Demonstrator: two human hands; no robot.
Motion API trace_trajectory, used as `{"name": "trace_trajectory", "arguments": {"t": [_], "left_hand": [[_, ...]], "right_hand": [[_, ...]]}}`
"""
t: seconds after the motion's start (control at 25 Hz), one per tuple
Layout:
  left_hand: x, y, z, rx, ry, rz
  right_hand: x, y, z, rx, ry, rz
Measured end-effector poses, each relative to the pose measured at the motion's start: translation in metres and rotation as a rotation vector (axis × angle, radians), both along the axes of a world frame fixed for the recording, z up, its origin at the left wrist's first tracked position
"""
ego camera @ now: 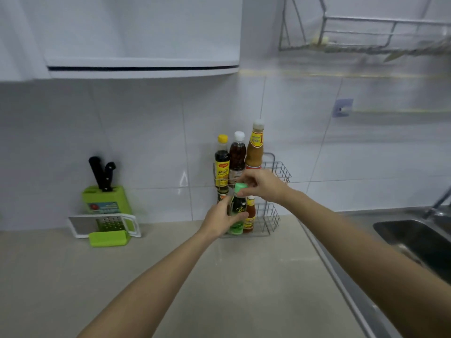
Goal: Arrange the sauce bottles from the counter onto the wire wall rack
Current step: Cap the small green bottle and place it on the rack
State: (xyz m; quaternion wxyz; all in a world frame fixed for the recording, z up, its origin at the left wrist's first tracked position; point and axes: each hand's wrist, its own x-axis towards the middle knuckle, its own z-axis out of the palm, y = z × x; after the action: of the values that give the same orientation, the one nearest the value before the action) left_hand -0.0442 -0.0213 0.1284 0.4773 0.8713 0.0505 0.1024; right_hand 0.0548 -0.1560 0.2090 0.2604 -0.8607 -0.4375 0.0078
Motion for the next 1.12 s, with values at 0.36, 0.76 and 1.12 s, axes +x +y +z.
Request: {"name": "trace_trajectory", "arguments": {"t": [0.36, 0.76, 1.12], "left_hand": [[0.006, 0.005, 0.005, -0.104, 0.006, -0.003], [0.012, 0.006, -0.005, -0.094, 0.073, -0.043], [0.016, -0.002, 0.012, -0.158, 0.062, -0.102]], "right_hand": [[0.003, -0.002, 0.001, -0.028, 0.033, 0.173], [0.014, -0.013, 0.02, -0.256, -0.169, 0.207], [0.014, -0.003, 0.006, -0.247, -0.108, 0.058]]}}
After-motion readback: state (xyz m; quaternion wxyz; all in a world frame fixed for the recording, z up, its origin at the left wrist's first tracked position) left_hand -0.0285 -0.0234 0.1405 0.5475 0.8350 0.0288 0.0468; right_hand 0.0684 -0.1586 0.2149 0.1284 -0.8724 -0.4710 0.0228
